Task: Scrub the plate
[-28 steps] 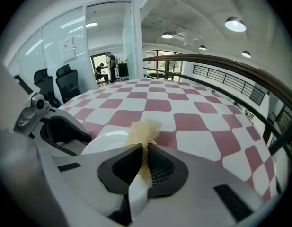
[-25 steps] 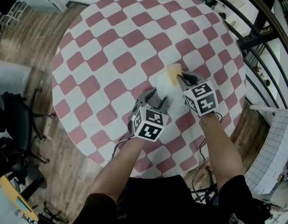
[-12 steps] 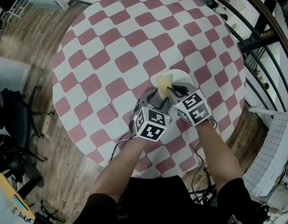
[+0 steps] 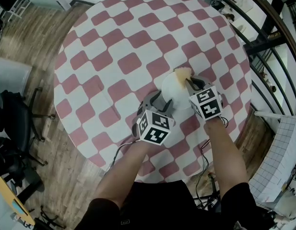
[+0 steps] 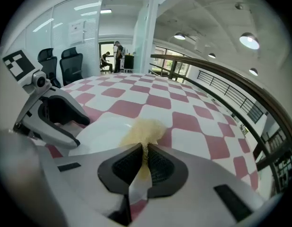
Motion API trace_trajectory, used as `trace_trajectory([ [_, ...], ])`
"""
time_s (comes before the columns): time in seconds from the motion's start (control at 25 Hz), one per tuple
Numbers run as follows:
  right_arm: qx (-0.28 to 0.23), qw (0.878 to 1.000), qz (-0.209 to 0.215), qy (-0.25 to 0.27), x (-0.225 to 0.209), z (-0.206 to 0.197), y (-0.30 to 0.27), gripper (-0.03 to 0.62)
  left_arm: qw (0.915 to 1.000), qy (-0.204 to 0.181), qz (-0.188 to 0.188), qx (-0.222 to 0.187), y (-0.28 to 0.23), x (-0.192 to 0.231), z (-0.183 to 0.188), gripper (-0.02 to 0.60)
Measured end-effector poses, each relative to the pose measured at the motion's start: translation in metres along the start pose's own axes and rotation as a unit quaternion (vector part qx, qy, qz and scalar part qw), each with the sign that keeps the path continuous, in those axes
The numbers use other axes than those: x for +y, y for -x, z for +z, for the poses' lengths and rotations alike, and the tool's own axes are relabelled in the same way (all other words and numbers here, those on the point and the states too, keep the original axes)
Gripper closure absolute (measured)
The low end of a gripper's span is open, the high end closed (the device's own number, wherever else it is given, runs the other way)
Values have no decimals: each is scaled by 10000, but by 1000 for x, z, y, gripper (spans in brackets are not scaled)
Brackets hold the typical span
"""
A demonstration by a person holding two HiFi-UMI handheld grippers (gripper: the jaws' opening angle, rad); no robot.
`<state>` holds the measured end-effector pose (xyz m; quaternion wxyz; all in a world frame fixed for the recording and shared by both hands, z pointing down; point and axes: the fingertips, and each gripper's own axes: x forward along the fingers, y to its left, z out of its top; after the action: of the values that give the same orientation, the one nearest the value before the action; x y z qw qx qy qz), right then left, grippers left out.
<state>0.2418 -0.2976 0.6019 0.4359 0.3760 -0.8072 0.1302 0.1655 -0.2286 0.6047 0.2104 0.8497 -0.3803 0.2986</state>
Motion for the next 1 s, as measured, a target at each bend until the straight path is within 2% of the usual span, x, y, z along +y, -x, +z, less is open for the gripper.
trace_trajectory([
  [0.2, 37, 9995, -179, -246, -7, -24, 20, 554, 10000, 20, -4, 9, 1, 0, 0, 382],
  [0.32, -8, 9961, -825, -321, -28, -37, 38, 554, 10000, 36, -9, 18, 1, -1, -1, 382],
  [0.4, -242, 9920, -1131, -507, -41, -38, 51, 554, 10000, 40, -22, 21, 1, -1, -1, 382],
  [0.48, -701, 9910, -859, -754, -34, -23, 60, 554, 10000, 17, -19, 3, 2, -1, -1, 382],
  [0.56, -992, 9911, -69, -881, -3, -3, 55, 554, 10000, -28, 20, -29, 1, 1, 1, 382],
  [0.64, -866, 9909, 744, -713, 37, 7, 39, 554, 10000, -45, 56, -38, 1, 2, 2, 382],
  [0.68, -675, 9914, 990, -523, 53, 7, 29, 554, 10000, -37, 57, -35, 1, 1, 1, 382],
  [0.8, -213, 9940, 1071, -74, 68, 4, 6, 554, 10000, 14, 16, -31, 1, 0, 0, 382],
  [0.88, -100, 9953, 955, 155, 65, 10, 0, 554, 10000, 5, 15, -31, 1, 0, 0, 382],
  [1.0, 79, 9952, 613, 764, 54, 15, -5, 554, 10000, -24, 52, -40, 1, 1, 0, 382],
])
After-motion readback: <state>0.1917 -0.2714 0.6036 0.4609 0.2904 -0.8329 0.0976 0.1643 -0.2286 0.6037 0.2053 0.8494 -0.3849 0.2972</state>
